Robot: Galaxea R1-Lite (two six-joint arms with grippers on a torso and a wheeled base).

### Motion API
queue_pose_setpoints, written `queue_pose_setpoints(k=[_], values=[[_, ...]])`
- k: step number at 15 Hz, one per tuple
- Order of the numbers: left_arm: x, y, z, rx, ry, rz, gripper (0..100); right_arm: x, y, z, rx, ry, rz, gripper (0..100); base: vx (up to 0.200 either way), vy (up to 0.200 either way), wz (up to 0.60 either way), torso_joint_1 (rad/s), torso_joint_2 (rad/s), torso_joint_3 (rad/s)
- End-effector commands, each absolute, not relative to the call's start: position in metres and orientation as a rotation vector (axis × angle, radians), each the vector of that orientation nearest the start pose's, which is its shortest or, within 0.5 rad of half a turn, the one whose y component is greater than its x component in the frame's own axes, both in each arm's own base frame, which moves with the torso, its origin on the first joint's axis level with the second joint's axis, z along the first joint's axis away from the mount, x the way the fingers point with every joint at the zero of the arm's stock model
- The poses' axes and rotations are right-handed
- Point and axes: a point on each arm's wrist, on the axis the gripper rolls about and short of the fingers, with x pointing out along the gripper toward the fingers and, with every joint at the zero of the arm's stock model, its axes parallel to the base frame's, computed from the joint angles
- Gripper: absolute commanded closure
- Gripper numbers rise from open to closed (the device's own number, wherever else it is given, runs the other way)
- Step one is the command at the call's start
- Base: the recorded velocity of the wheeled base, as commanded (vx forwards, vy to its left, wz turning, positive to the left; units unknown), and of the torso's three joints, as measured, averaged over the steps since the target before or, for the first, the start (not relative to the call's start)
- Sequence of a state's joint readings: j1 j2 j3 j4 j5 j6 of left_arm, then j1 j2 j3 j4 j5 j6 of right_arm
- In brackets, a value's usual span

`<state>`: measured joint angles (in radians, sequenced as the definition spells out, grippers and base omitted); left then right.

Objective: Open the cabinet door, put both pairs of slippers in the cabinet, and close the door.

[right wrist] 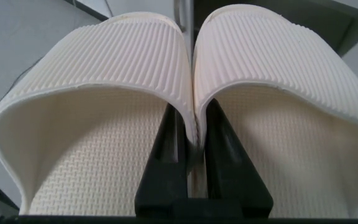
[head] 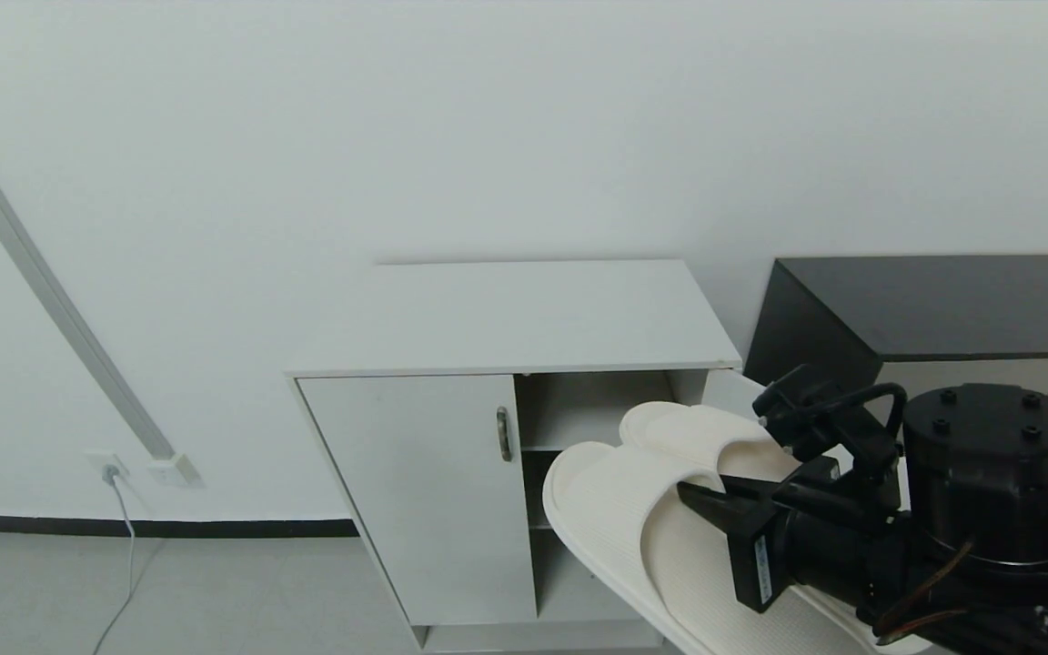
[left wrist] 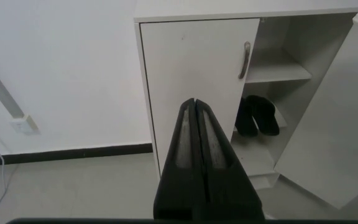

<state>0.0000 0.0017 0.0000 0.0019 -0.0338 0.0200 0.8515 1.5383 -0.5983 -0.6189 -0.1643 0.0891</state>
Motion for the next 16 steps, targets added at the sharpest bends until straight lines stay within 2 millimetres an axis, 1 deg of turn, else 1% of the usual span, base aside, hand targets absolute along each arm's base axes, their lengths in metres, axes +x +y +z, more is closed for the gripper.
queue_pose_setpoints(k=[1,4,6,16], values=[[-0.0226,-0.0008,0.0754,0.02,0.004,-0.034,100,0.1684,0.1872,0.1706,-0.071,0.31,0.669,100,0.0,0.0,0.0,0.0,0.0,0.0],[-0.0226,-0.0008,0.0754,0.02,0.004,-0.034,100,0.1688,0.1883,0.1684,-0.081,0.313,0.67,100,0.0,0.0,0.0,0.0,0.0,0.0],[-0.0226,-0.0008,0.0752,0.02,0.006,-0.034,100,0.1687,0.1888,0.1672,-0.092,0.314,0.674,100,0.0,0.0,0.0,-0.1,0.22,0.132],[-0.0226,-0.0007,0.0754,0.015,0.004,-0.032,100,0.1679,0.1884,0.1639,-0.098,0.324,0.673,100,0.0,0.0,0.0,-0.206,0.52,0.306]])
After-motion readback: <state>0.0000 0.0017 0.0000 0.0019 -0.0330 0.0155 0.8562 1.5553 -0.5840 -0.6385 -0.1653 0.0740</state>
